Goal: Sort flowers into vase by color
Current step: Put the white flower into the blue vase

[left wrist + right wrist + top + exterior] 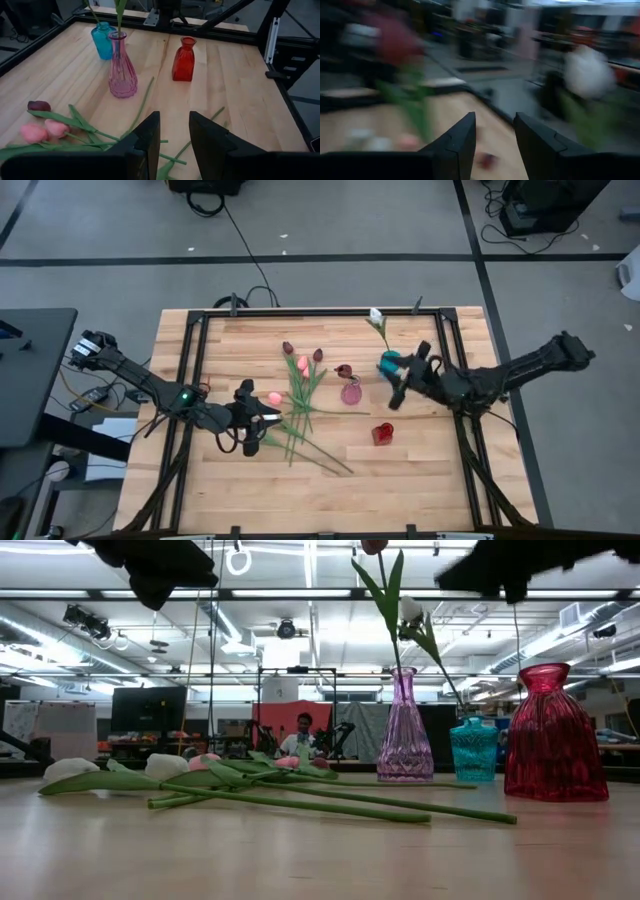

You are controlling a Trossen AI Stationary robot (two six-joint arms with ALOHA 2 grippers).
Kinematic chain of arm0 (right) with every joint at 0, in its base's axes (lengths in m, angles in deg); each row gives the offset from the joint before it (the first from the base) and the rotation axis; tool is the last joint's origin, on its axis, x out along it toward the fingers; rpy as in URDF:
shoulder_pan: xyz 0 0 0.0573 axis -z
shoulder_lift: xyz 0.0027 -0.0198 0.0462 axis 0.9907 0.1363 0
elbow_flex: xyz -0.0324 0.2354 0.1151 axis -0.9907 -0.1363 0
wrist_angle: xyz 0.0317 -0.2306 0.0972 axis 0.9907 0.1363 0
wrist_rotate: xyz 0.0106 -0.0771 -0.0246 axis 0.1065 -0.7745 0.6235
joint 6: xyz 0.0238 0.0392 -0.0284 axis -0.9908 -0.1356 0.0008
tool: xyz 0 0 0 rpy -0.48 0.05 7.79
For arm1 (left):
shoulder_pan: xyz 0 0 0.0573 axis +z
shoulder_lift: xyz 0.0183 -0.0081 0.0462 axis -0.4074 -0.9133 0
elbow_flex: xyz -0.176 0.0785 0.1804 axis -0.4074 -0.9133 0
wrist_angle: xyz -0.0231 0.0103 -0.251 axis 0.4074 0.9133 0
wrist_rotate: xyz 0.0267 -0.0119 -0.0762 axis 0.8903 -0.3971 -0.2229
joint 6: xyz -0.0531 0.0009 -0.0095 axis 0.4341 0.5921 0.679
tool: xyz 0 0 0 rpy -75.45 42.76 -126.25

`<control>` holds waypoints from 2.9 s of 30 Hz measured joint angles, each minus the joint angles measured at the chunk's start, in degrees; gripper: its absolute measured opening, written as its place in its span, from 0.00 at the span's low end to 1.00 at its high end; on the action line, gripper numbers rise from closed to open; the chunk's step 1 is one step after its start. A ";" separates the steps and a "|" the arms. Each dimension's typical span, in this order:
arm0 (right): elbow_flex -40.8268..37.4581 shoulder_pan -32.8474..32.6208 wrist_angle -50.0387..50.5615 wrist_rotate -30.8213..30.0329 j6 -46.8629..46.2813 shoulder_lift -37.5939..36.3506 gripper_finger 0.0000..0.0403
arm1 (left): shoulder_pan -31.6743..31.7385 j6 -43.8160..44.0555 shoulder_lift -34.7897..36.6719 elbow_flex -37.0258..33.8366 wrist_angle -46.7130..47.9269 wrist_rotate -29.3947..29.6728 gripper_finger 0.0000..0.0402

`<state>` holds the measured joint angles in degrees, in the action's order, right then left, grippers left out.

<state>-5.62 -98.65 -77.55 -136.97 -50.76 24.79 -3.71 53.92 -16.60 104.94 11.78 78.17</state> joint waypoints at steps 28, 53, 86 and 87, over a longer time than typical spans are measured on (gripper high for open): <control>34.60 -10.03 19.14 22.46 -15.11 47.06 0.36 | -0.02 4.46 -4.11 -0.04 1.08 -5.05 0.27; 36.34 -5.68 19.91 32.48 -27.19 64.38 0.38 | 0.00 2.51 -4.00 -0.02 0.79 -6.75 0.27; 36.22 -8.23 28.49 24.18 -29.53 54.43 0.01 | -2.57 -3.29 -3.52 0.07 -6.29 -7.47 0.27; 36.25 -8.66 30.65 22.28 -30.67 52.45 0.01 | -3.22 -4.36 -3.37 0.07 -7.38 -7.46 0.27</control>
<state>30.63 -107.31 -46.91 -114.69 -81.43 77.24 -6.93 49.55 -19.97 105.01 4.40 70.70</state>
